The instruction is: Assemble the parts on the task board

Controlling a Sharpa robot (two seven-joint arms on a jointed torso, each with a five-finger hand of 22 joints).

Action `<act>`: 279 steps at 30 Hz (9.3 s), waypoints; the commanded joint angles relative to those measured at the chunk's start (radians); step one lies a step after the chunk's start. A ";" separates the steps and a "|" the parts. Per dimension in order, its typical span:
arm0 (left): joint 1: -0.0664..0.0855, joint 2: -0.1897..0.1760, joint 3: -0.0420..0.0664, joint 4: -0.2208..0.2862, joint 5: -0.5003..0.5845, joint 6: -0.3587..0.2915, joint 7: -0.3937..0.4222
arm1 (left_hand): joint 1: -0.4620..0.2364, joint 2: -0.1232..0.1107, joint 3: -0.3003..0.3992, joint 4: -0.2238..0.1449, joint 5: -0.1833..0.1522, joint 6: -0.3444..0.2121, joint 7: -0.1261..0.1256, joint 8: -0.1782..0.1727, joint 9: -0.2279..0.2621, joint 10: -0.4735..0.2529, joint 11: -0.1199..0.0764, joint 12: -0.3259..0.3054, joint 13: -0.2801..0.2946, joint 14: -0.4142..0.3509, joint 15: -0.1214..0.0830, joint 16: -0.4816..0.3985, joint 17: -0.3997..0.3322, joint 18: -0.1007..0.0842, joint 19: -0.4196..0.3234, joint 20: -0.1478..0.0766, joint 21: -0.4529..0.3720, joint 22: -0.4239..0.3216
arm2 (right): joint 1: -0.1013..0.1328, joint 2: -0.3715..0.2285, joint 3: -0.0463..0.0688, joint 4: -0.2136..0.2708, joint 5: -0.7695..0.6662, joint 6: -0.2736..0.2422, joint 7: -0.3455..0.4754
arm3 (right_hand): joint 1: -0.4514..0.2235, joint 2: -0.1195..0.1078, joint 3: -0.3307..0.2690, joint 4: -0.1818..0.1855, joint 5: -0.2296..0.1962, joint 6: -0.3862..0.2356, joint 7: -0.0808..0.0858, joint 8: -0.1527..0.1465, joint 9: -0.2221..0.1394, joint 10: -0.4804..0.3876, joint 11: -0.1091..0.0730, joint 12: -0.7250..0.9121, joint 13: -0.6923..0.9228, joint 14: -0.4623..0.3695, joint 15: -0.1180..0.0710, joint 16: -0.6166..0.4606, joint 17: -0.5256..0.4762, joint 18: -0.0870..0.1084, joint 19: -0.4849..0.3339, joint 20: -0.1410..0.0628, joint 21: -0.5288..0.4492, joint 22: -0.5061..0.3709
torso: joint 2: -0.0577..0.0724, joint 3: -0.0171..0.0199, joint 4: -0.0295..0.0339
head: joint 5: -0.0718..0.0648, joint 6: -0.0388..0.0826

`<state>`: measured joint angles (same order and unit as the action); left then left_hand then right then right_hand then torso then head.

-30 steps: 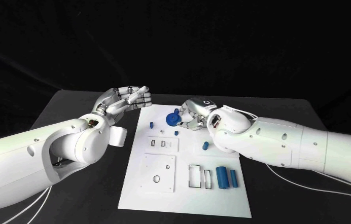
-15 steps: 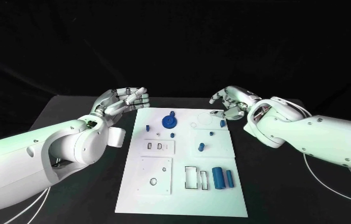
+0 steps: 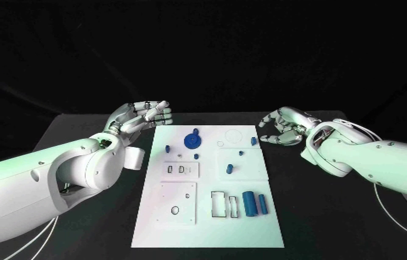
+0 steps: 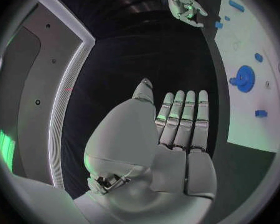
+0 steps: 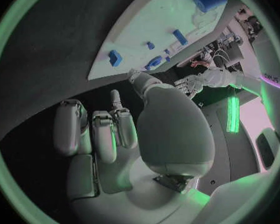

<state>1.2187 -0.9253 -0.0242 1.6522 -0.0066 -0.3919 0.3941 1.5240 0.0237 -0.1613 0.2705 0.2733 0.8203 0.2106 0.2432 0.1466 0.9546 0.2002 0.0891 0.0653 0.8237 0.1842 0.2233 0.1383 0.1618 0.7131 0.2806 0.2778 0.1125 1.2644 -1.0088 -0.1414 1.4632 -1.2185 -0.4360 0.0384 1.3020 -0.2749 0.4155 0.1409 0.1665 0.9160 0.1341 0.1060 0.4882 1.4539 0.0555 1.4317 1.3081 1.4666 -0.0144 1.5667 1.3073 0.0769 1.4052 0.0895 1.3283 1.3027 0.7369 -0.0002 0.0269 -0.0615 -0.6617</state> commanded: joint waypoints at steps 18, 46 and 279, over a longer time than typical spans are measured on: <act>-0.001 0.003 -0.001 -0.003 -0.003 0.021 0.008 | 0.001 0.009 -0.007 -0.002 -0.005 -0.007 0.025 -0.004 -0.001 0.000 0.008 -0.005 0.001 -0.006 -0.002 -0.006 -0.001 0.012 0.007 0.001 -0.008 -0.002 | -0.045 0.078 -0.001 -0.102 0.013 0.042 0.035 | 0.029 0.020 -0.007 -0.008 0.028 -0.003 0.006 -0.008 -0.009 0.003 0.002 0.005 0.113 0.104 0.001 0.004 0.263 -0.004 0.001 0.003 0.001 0.006 | 0.005 0.0050 0.0016 | 0.003 -0.007; -0.001 0.000 -0.001 -0.001 -0.005 0.024 0.002 | 0.002 0.009 -0.008 -0.003 -0.005 -0.007 0.025 -0.004 -0.001 0.000 0.008 -0.006 0.001 -0.006 -0.002 -0.008 -0.002 0.012 0.007 0.001 -0.009 -0.003 | -0.061 0.128 -0.001 -0.143 0.013 0.048 0.028 | 0.041 0.068 0.060 -0.023 0.032 0.087 -0.011 0.030 -0.015 0.025 -0.012 0.032 0.141 0.104 -0.008 0.004 0.263 -0.006 0.011 -0.003 0.010 0.022 | 0.003 0.0031 0.0021 | 0.007 -0.015; 0.127 0.323 -0.052 -0.293 -0.903 0.755 -1.076 | -0.459 0.167 -0.293 0.027 0.660 -0.089 -0.151 0.620 0.509 0.206 -0.207 1.123 0.875 0.747 -0.240 1.347 1.432 -0.082 0.610 -0.222 1.078 1.142 | 0.051 0.018 -0.005 0.187 0.269 -0.067 -0.118 | 0.027 0.057 -0.227 0.149 0.240 -0.015 0.000 0.034 -0.047 -0.202 -0.004 -0.260 -0.204 0.051 -0.005 -0.087 0.074 0.051 -0.114 -0.001 -0.307 -0.179 | -0.048 0.0186 -0.0159 | 0.103 -0.110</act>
<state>1.3447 -0.6035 -0.0761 1.3571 -0.8931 0.3035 -0.6750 1.0717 0.1911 -0.4358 0.2939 0.9254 0.7233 0.0598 0.8583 0.6560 1.1553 -0.0066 1.2089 0.9392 1.4653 -0.0501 1.5652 1.3080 0.0916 1.3142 0.0585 1.3528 1.2529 1.3165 -0.9917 -0.1462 1.6506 -0.9497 -0.5076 -0.0781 1.3398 -0.2186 0.1851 0.2884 0.4013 0.9008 0.1389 0.1352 0.4397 1.2435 0.0518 1.1673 1.1040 1.4667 -0.0178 1.4816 1.3073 0.1159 1.2824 0.0874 1.0278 1.1236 0.6886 0.0177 0.0121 0.0435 -0.7720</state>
